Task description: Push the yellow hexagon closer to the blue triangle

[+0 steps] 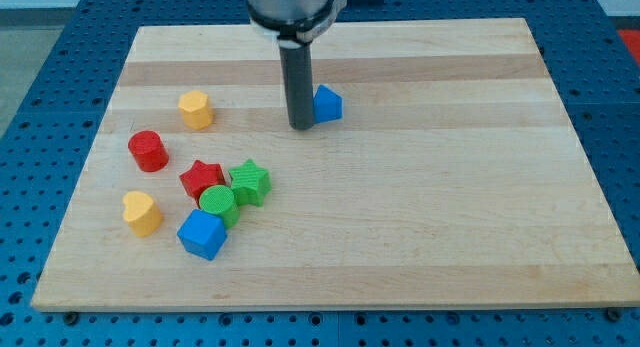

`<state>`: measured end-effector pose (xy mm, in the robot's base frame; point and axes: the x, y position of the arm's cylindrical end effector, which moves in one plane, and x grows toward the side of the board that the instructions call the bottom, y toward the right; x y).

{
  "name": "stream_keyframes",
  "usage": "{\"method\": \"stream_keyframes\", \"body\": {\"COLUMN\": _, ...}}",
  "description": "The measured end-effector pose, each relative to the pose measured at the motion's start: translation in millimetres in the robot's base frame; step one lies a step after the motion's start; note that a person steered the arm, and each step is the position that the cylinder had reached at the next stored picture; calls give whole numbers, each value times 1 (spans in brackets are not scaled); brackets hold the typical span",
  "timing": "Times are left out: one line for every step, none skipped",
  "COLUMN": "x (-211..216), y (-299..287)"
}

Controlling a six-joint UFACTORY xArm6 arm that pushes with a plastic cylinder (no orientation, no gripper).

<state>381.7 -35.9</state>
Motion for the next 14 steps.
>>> {"method": "stream_keyframes", "body": {"x": -31, "y": 11}}
{"method": "stream_keyframes", "body": {"x": -23, "y": 8}}
{"method": "stream_keyframes", "body": {"x": -2, "y": -21}}
{"method": "stream_keyframes", "body": {"x": -33, "y": -46}}
{"method": "stream_keyframes", "body": {"x": -67, "y": -92}}
{"method": "stream_keyframes", "body": {"x": -55, "y": -174}}
{"method": "stream_keyframes", "body": {"x": 12, "y": -225}}
{"method": "stream_keyframes", "body": {"x": 40, "y": -199}}
{"method": "stream_keyframes", "body": {"x": 34, "y": -162}}
{"method": "stream_keyframes", "body": {"x": 33, "y": -182}}
{"method": "stream_keyframes", "body": {"x": 12, "y": -237}}
{"method": "stream_keyframes", "body": {"x": -28, "y": -268}}
{"method": "stream_keyframes", "body": {"x": -27, "y": -229}}
{"method": "stream_keyframes", "body": {"x": 10, "y": -141}}
